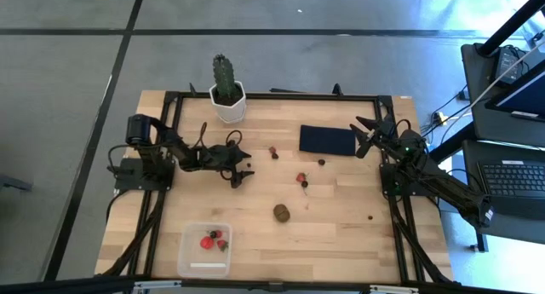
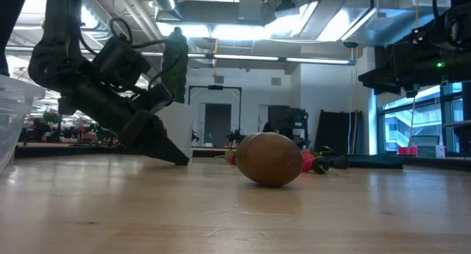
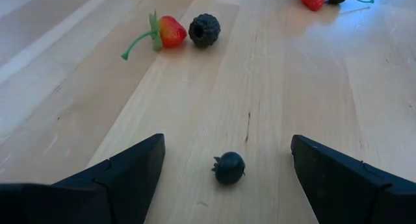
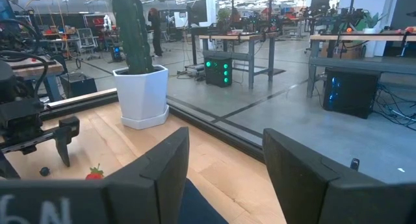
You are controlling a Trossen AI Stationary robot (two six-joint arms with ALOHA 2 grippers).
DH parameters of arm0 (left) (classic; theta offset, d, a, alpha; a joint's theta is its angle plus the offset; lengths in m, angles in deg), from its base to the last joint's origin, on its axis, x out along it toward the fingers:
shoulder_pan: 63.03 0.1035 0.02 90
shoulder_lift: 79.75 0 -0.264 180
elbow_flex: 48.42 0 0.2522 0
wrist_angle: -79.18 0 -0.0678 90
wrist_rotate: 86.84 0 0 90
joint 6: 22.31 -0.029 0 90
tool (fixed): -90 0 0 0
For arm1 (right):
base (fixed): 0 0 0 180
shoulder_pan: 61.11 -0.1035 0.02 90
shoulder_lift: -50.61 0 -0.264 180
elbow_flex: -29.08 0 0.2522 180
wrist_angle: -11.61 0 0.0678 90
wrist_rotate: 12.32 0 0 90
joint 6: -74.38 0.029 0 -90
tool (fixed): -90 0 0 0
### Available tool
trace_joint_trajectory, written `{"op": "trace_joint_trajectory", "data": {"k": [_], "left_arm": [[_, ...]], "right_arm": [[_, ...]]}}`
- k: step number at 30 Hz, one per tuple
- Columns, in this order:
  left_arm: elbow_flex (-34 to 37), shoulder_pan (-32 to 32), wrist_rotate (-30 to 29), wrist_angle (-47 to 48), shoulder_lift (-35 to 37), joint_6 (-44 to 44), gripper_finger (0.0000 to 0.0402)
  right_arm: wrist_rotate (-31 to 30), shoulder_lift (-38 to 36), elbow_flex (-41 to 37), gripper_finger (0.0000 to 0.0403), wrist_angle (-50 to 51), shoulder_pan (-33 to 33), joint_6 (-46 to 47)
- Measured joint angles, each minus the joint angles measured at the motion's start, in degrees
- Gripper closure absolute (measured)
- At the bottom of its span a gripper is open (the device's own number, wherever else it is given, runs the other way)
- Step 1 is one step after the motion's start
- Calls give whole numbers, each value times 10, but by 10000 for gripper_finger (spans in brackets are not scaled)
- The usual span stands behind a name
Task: Pick and placing Produce into tupperware
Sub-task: Put the blueberry in the transparent bin
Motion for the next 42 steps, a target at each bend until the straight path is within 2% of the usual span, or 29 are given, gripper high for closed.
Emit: {"op": "trace_joint_trajectory", "data": {"k": [23, 35, 42], "left_arm": [[0, -27, -24, 16, -1, 21, 75], [0, -27, -30, 29, 1, 17, 137], [1, -27, -30, 30, 1, 15, 146]], "right_arm": [[0, 0, 0, 205, 0, 0, 0], [0, 0, 0, 205, 0, 0, 0], [0, 0, 0, 205, 0, 0, 0]]}}
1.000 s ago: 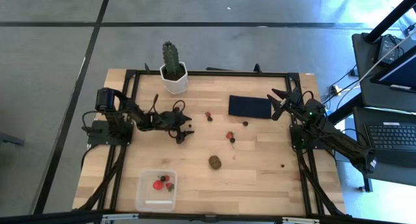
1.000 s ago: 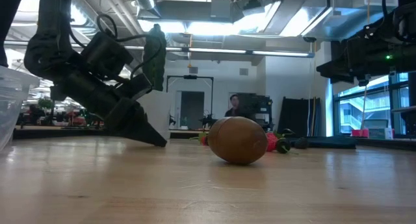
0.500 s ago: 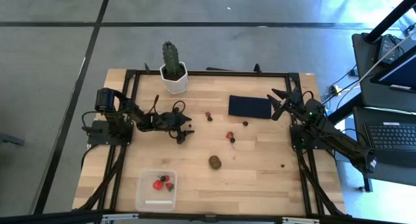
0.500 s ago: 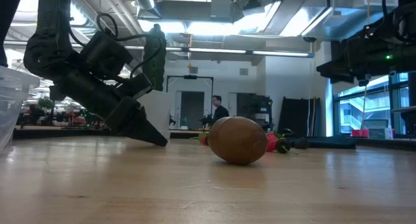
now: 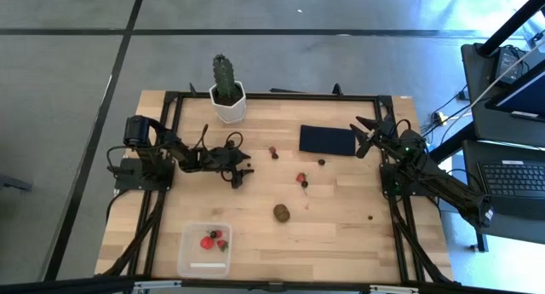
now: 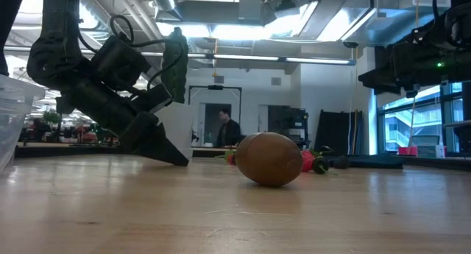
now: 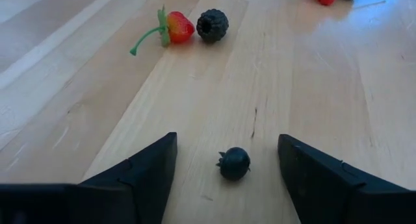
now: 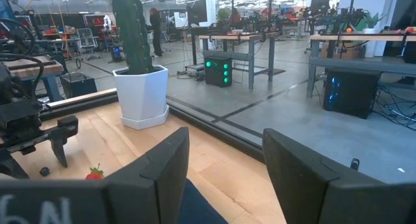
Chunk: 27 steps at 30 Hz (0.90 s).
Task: Pick and placing Produce into tupperware
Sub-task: Put the blueberry in the transparent bin
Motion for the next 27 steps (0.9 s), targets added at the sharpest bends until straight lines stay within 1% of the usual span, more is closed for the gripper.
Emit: {"op": "trace_joint_trajectory", "data": {"k": [6, 18, 27], "left_arm": [[0, -3, -1, 0, 0, 1, 145], [6, -4, -2, -4, 1, 3, 166], [7, -4, -12, -4, 1, 2, 198]], "right_arm": [[0, 0, 0, 205, 0, 0, 0], [0, 0, 0, 205, 0, 0, 0], [0, 0, 0, 205, 0, 0, 0]]}}
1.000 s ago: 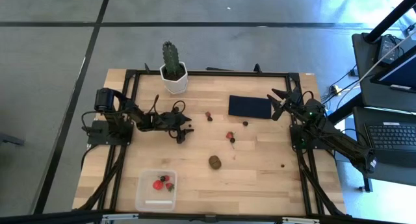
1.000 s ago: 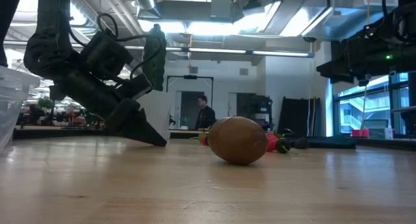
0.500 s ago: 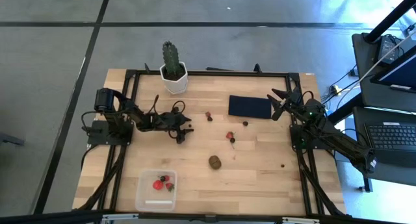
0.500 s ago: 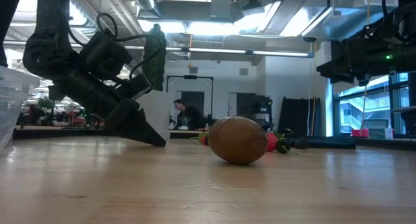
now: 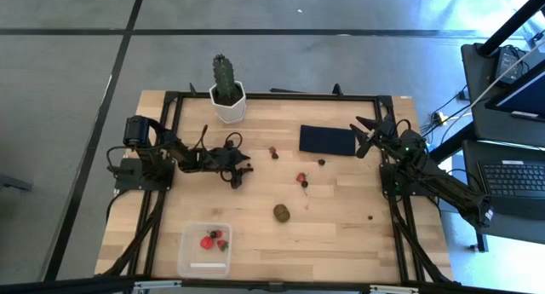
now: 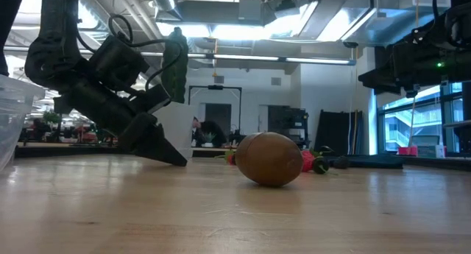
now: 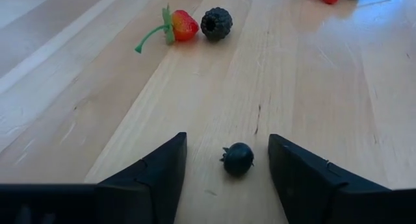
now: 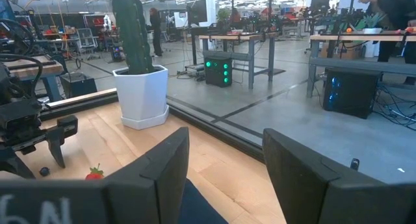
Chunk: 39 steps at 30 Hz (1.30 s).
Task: Pick and placing Produce into tupperware
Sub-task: Put the blueberry in the transparent bin
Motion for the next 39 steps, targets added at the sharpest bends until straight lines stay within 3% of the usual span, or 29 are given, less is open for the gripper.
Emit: {"op": "trace_joint_trajectory", "data": {"k": [25, 34, 39], "left_arm": [[2, 0, -29, 2, 0, -1, 353], [4, 0, -27, -11, 0, -2, 351], [8, -1, 9, 4, 39, -1, 363]], "right_arm": [[0, 0, 0, 205, 0, 0, 0], [0, 0, 0, 205, 0, 0, 0], [0, 0, 0, 205, 0, 0, 0]]}}
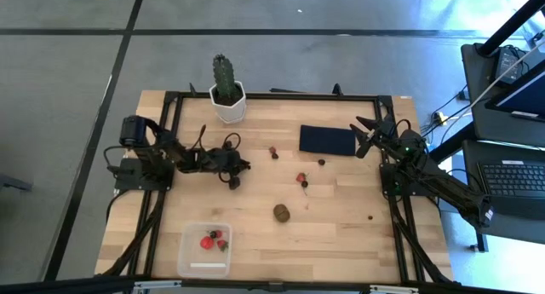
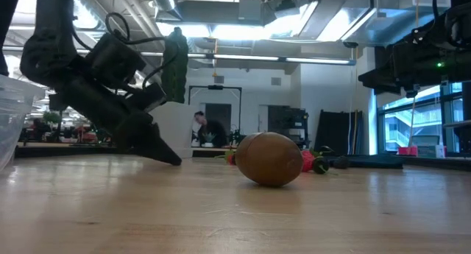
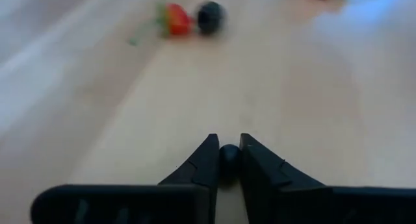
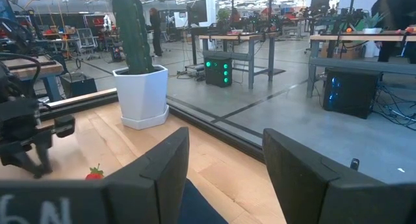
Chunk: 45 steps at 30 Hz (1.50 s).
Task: Pick and placing Produce into tupperware
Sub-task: Put the blueberry in the transparent bin
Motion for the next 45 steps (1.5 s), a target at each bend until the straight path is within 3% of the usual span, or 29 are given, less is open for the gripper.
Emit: {"op": "trace_joint_trajectory", "data": {"k": [8, 13, 17, 20, 23, 27, 32, 37, 41, 45], "left_arm": [[1, -1, 194, 10, 122, 36, 357], [0, -1, 390, 3, 208, 78, 357], [-1, -17, 534, 1, 267, 167, 369], [-1, -50, 577, 1, 300, 247, 369], [-1, -96, 572, 1, 320, 302, 364], [-2, -162, 518, 38, 326, 313, 363], [-2, -226, 400, 133, 326, 238, 370], [-2, -292, 289, 140, 326, 154, 359], [-2, -340, 203, 172, 324, 136, 358], [-2, -380, 160, 177, 321, 136, 370]], "right_arm": [[0, 0, 0, 205, 0, 0, 0], [0, 0, 0, 205, 0, 0, 0], [0, 0, 0, 205, 0, 0, 0], [0, 0, 0, 205, 0, 0, 2], [0, 0, 0, 205, 0, 0, 2], [0, 0, 0, 205, 0, 0, 8], [0, 0, 0, 205, -2, 0, 17], [0, 0, 0, 205, -3, 0, 34], [0, 0, 0, 205, -1, 0, 34], [0, 0, 0, 205, -1, 0, 34]]}}
